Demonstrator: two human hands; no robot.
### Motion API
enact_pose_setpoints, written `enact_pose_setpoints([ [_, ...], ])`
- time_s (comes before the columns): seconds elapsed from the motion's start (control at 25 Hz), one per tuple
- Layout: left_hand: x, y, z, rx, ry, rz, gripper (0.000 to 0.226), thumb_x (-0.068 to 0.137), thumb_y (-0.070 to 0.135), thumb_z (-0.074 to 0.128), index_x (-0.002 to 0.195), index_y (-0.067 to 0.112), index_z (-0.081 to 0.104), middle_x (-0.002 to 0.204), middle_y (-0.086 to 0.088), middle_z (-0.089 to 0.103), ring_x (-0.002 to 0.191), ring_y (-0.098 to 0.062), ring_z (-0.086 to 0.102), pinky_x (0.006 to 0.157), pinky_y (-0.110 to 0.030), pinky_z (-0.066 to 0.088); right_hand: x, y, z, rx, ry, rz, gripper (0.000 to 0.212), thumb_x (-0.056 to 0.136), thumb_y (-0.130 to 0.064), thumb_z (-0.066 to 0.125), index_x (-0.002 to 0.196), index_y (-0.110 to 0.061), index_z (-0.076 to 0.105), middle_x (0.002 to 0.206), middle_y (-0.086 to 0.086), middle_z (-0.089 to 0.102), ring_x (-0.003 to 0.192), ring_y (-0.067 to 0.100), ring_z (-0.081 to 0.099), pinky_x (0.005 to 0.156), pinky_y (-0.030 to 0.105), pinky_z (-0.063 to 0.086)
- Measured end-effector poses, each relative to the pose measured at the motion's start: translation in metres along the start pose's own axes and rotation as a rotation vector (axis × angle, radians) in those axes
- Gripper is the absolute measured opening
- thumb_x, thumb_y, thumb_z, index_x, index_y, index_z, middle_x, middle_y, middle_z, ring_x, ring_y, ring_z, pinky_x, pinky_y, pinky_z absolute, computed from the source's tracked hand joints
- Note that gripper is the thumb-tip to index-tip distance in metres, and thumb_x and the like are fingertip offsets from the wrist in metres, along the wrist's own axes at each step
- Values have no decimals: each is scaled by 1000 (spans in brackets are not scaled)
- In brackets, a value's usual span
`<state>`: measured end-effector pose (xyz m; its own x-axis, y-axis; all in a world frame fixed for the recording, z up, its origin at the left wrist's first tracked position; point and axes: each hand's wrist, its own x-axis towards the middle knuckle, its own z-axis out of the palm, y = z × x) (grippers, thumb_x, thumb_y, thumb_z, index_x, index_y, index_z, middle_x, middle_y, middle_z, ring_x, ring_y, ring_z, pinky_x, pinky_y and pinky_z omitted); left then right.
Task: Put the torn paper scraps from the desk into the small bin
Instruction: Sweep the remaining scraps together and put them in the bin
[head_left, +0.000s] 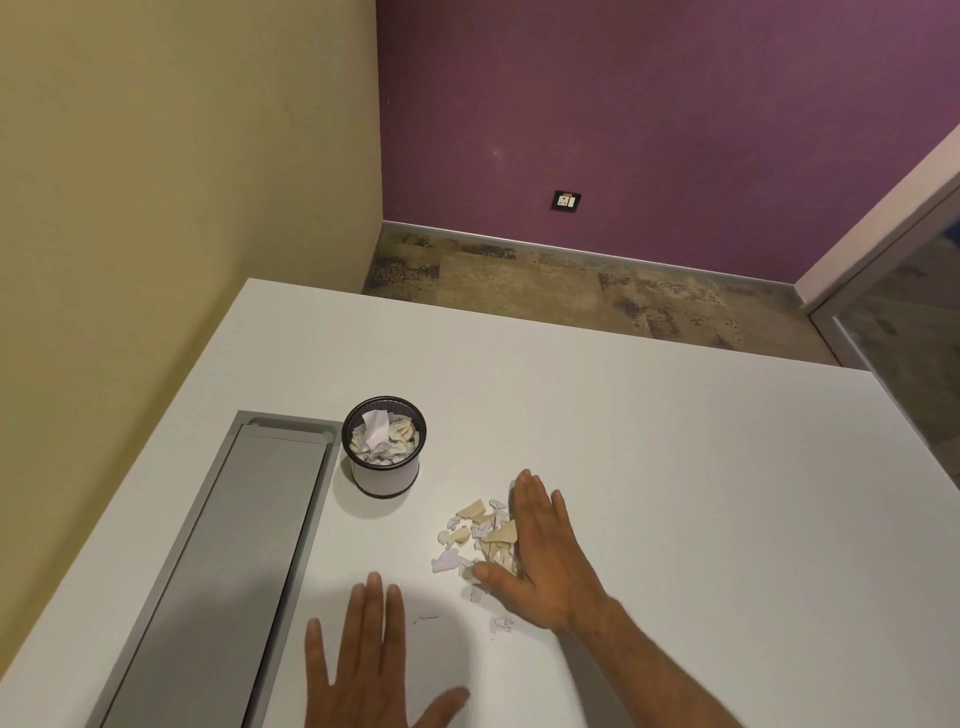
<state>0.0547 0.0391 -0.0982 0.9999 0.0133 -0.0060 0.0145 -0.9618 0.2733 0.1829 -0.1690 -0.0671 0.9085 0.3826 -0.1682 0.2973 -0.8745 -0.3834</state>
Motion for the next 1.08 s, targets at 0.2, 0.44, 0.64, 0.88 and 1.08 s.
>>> enact_pose_setpoints([
  [0.2, 2, 20, 7, 5, -53, -19, 119, 61, 97, 34, 140, 9, 46, 156, -11, 33, 150, -21, 9, 109, -70, 21, -1, -15, 8, -106, -75, -122, 111, 78, -86, 28, 152, -12, -8, 163, 4, -10, 148, 16, -18, 121, 46, -6],
  [0.44, 33, 26, 0, -6, -29, 16, 117, 64, 95, 36, 142, 9, 45, 155, -15, 36, 145, -36, 26, 116, -66, 13, -13, -24, 3, 17, -64, -126, 103, 80, -81, 33, 152, -22, -11, 162, -6, -15, 147, 9, -19, 122, 43, -4],
  [0.64, 54, 19, -17, -118, -2, 66, 107, 60, 81, 56, 146, 21, 36, 146, -4, 46, 128, -27, 46, 102, -47, 41, -29, -6, -25, 186, 92, 51, 99, 66, -68, 67, 148, -35, 22, 155, -19, 18, 142, 4, 21, 112, 26, 31],
  [0.88, 70, 38, -39, -204, -9, 117, 67, 53, 49, 69, 114, 22, 64, 104, -1, 59, 80, -23, 53, 56, -33, 54, -21, -17, -29, 4, -200, 33, 91, 56, -53, 80, 134, -39, 36, 126, -6, 39, 110, 18, 46, 83, 33, 52],
  [1.08, 61, 38, -32, -271, -33, 162, 24, 80, 31, 69, 99, 15, 71, 106, -1, 60, 88, -22, 58, 68, -25, 50, -23, -26, -20, 95, -115, 89, 37, 76, -37, 72, 112, -29, 63, 106, -4, 54, 91, 18, 55, 78, 29, 48],
])
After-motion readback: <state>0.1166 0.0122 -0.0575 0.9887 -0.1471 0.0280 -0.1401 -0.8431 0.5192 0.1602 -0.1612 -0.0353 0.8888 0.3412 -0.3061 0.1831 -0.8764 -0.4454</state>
